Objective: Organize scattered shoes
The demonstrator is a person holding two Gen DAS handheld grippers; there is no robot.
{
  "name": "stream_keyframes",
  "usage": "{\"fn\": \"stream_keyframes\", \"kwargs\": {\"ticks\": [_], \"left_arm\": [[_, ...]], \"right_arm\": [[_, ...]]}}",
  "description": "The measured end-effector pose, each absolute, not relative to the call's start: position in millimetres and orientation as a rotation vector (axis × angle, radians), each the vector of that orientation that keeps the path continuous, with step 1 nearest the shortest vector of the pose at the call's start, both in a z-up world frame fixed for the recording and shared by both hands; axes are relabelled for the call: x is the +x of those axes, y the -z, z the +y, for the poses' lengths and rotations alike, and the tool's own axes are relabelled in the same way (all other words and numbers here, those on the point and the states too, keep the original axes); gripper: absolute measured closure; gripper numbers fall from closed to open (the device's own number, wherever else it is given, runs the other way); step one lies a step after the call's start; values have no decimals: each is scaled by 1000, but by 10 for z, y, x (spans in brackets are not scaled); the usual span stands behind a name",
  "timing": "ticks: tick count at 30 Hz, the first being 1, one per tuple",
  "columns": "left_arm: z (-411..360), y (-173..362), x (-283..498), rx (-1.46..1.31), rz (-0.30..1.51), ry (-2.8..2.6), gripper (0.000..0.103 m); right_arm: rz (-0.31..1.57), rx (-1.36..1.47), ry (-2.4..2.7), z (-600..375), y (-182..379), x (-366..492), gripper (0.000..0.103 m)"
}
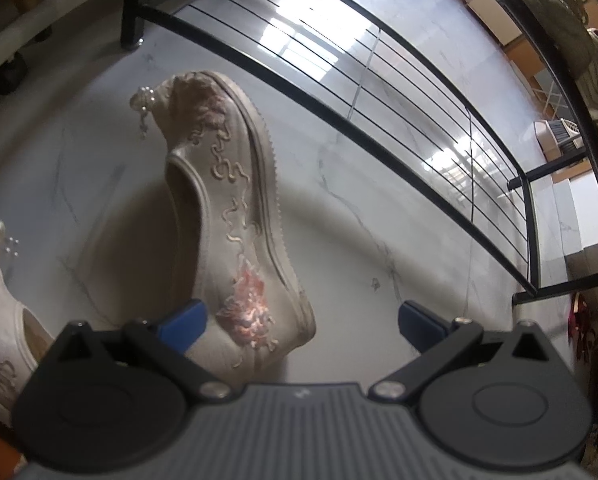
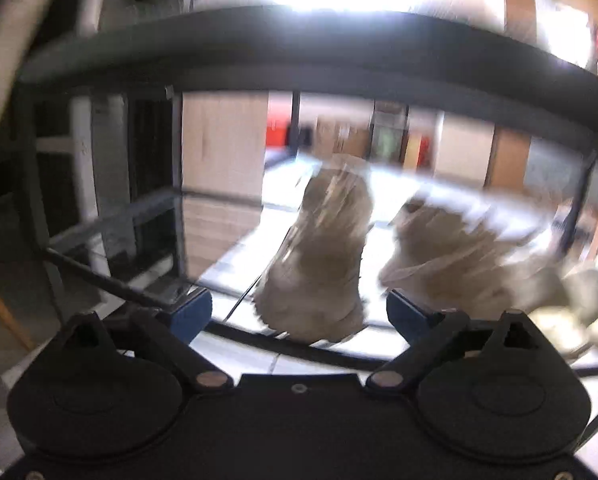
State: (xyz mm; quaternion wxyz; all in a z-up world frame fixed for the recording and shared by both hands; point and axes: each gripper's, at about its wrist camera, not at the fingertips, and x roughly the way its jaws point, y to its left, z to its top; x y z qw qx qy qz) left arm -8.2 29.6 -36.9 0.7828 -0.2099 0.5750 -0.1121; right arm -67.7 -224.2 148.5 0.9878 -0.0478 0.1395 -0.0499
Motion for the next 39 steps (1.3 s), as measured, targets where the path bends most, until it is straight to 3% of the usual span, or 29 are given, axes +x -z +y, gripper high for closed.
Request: {"fn": "stream_keyframes", "kwargs": {"ticks": [8,9,10,24,39], "left_arm": [[258,390,-85,-428,1244,238,1],[259,397,-83,-429,1247,237,1],[261,403,-81,-429,1250,236,1],[261,409,-65,-437,1254,233,1],[254,419,-54,-431,1259,241,1]], "right_arm": [[436,14,255,-2943,-1303,-726,3],[463,11,246,-2975,-1253,-698,10],[475,11,237,-3000,-1215,-674,26],[411,38,272,-2941,-1038,-186,27],[472,33,303,-2925,-1004,194,27]]}}
